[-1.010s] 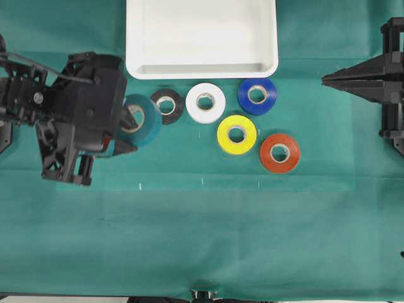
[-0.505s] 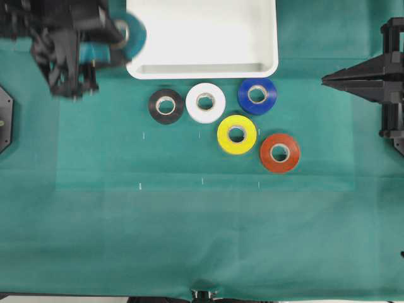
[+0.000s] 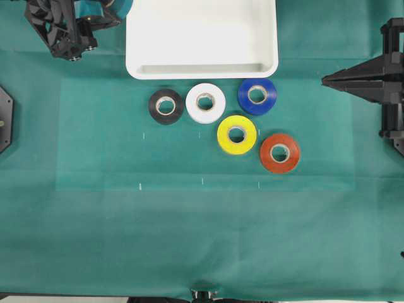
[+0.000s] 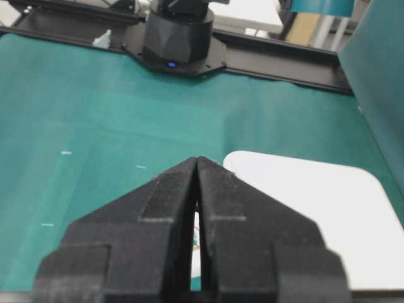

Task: Pick up the tape from a random location and place it into the white case.
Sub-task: 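Carry the teal tape roll with the left gripper over the white tray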

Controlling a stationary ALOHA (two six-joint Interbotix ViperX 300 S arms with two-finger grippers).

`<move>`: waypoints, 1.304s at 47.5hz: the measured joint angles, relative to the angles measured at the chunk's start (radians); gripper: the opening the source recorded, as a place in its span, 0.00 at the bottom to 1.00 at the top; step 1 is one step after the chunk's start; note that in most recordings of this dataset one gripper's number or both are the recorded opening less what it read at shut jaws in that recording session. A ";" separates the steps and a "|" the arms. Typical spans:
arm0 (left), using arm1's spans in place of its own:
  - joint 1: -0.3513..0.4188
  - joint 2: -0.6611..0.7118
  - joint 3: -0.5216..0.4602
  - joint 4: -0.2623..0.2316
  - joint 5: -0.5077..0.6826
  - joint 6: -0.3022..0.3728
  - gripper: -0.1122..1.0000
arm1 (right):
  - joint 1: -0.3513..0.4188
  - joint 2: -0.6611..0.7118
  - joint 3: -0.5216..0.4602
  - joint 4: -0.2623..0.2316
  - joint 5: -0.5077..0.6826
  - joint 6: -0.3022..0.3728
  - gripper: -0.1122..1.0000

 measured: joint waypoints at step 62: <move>0.000 0.382 -0.337 0.000 -0.081 0.061 0.31 | 0.000 0.000 0.000 0.000 0.006 -0.003 0.10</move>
